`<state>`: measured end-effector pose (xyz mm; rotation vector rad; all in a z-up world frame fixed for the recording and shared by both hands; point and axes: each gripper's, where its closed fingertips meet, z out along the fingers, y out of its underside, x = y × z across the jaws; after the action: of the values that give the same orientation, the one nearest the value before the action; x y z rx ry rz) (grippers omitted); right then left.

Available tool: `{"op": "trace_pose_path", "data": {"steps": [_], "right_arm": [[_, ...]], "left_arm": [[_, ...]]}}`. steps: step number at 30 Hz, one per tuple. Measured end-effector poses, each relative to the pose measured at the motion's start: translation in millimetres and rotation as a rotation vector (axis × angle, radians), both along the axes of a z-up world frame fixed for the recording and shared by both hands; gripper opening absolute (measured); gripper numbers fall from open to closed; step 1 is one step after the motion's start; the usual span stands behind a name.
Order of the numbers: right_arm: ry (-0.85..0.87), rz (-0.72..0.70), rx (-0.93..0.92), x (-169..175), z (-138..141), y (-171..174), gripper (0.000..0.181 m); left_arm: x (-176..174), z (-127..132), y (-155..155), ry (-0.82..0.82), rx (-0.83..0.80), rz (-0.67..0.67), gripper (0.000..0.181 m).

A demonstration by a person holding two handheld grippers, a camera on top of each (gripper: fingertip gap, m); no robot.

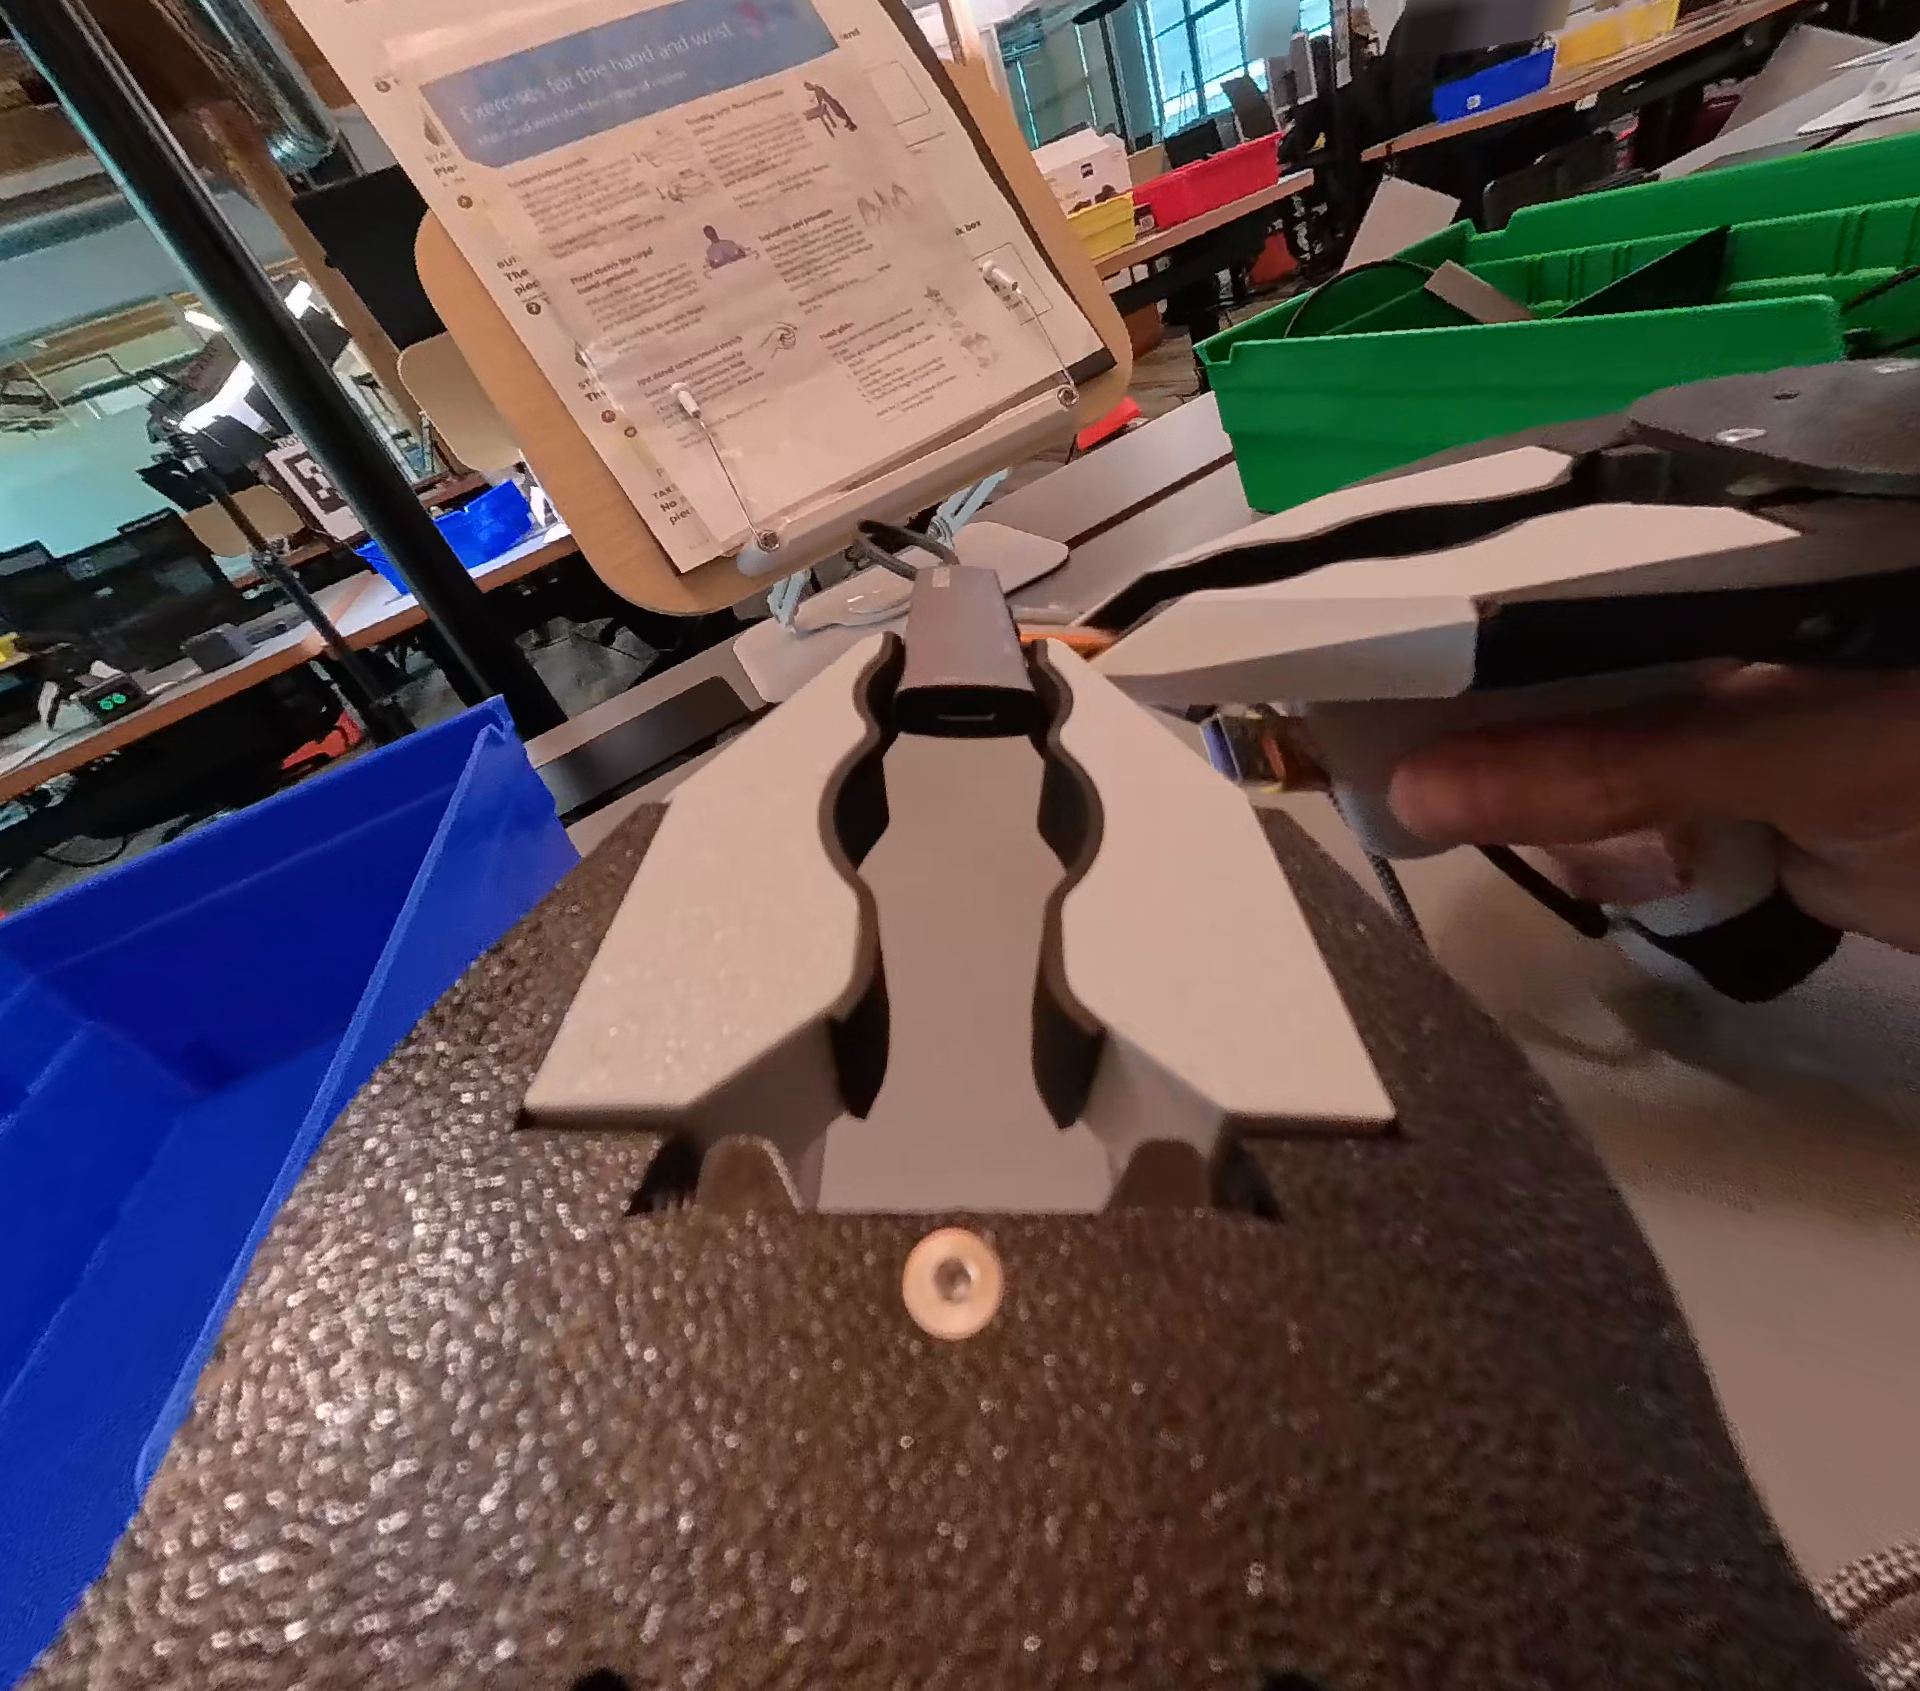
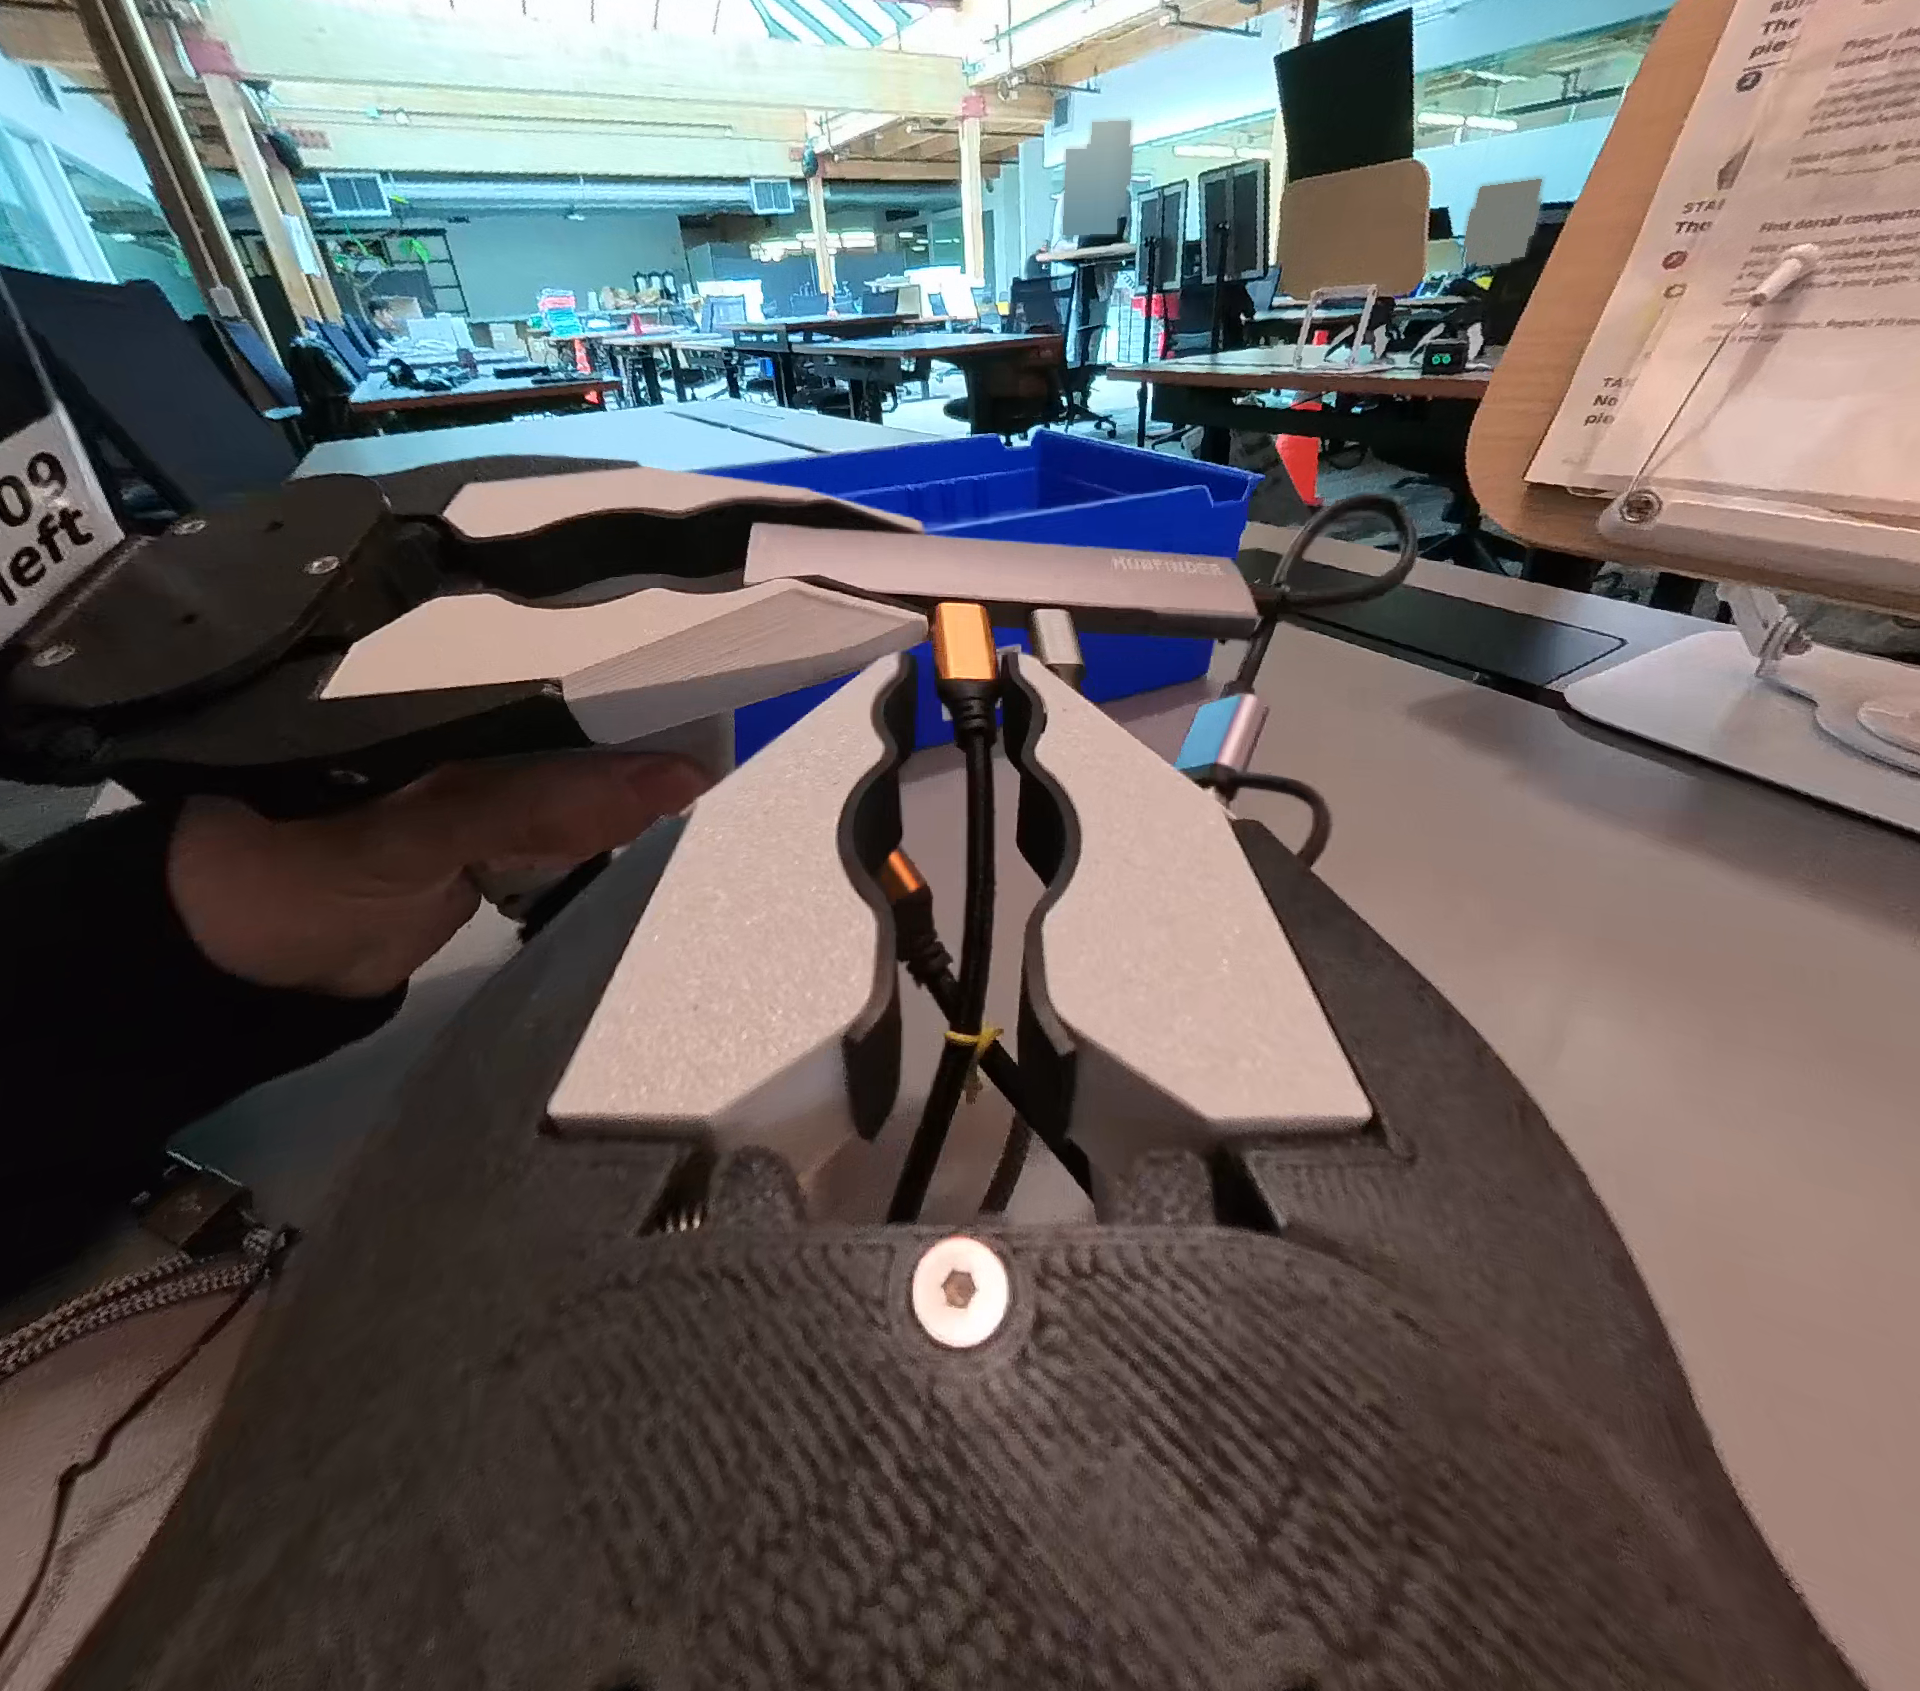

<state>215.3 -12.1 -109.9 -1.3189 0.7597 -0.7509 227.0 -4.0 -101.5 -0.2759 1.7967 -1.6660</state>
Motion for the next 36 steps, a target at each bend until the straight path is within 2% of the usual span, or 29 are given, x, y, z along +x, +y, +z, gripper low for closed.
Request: {"op": "trace_pose_path", "data": {"steps": [12,17,24,36], "right_arm": [[-0.028,0.017,0.138,-1.6,10.3,-1.7,0.011],[-0.042,0.022,0.104,-4.1,13.0,-2.8,0.011],[-0.009,0.048,0.053,-6.3,19.1,-0.5,0.011],[-0.055,0.087,0.003,-22.8,37.1,-5.8,0.012]], "left_arm": [[-0.6,4.1,0.7,0.073,-0.1,-0.047,0.022],[-2.2,5.2,-0.5,0.1,-0.132,-0.066,0.023],[-4.3,12.8,2.4,0.024,-0.099,-0.017,0.023],[-19.8,34.1,-1.2,-0.07,-0.052,0.021,0.022]]}}
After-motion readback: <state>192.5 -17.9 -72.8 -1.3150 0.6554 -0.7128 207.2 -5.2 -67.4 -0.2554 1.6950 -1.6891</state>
